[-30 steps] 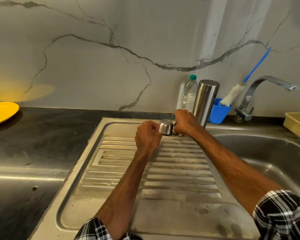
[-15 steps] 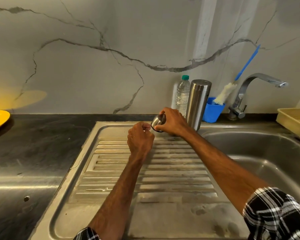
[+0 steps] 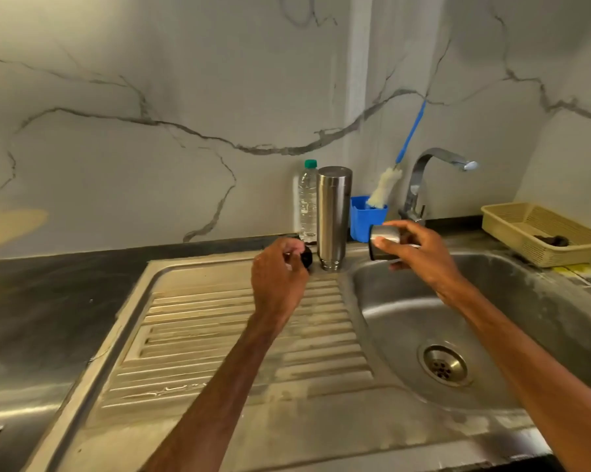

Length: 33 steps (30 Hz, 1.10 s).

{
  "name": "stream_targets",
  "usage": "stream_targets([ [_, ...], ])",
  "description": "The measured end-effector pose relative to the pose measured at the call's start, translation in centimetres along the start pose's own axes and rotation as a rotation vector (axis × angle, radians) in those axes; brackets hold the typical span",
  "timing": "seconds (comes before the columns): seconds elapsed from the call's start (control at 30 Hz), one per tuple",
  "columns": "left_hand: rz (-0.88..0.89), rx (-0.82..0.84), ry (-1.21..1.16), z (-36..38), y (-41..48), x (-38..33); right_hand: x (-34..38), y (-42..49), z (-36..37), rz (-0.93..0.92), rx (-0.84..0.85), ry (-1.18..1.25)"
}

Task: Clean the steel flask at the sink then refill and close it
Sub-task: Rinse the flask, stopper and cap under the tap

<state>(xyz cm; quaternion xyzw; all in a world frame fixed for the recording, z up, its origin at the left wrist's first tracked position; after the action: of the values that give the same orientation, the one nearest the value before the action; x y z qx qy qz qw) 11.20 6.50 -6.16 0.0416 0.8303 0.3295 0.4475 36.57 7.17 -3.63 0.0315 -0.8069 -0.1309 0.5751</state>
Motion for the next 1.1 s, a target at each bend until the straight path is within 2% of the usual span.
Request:
stream_targets([
  [0.13,0.137,0.141,-0.006,4.8,-0.4,-3.8,-5.4,1.4,-3.9,0.217,-0.125,0.219],
  [0.27,0.208,0.296,0.007,11.3,1.1,-6.4,-9.8,3.5,-5.5,0.297,-0.2,0.228],
  [0.47,0.255,0.518,0.192,20.2,5.1,-9.3,-11.8,4.3,-6.0,0.181,-0.287,-0.002],
  [0.63,0.564,0.654,0.489,25.7,7.2,-10.1,-13.0,4.7,-6.3,0.11,-0.309,-0.072],
  [0.7,0.702,0.656,0.638,27.0,7.8,-10.1,-13.2,4.8,-6.6,0.09,-0.316,-0.08],
  [0.87,0.884,0.575,0.819,28.3,8.9,-9.8,-13.4,4.8,-7.1,0.094,-0.3,-0.12],
  [1.1,0.959,0.423,0.84,28.8,9.3,-9.3,-13.5,4.7,-7.3,0.152,-0.288,-0.149],
])
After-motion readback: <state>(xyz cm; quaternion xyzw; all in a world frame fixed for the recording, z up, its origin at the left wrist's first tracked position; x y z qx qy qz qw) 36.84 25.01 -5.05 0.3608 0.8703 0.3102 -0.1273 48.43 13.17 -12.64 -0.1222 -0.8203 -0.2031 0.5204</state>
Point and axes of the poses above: each hand's wrist, its own y-axis towards the middle knuckle, its own z-axis out of the palm, x = y × z, the point moved 1 cm from there along y, towards the middle knuckle, and after that the axes turned 1 degree about -x, right-handed, at the moved point
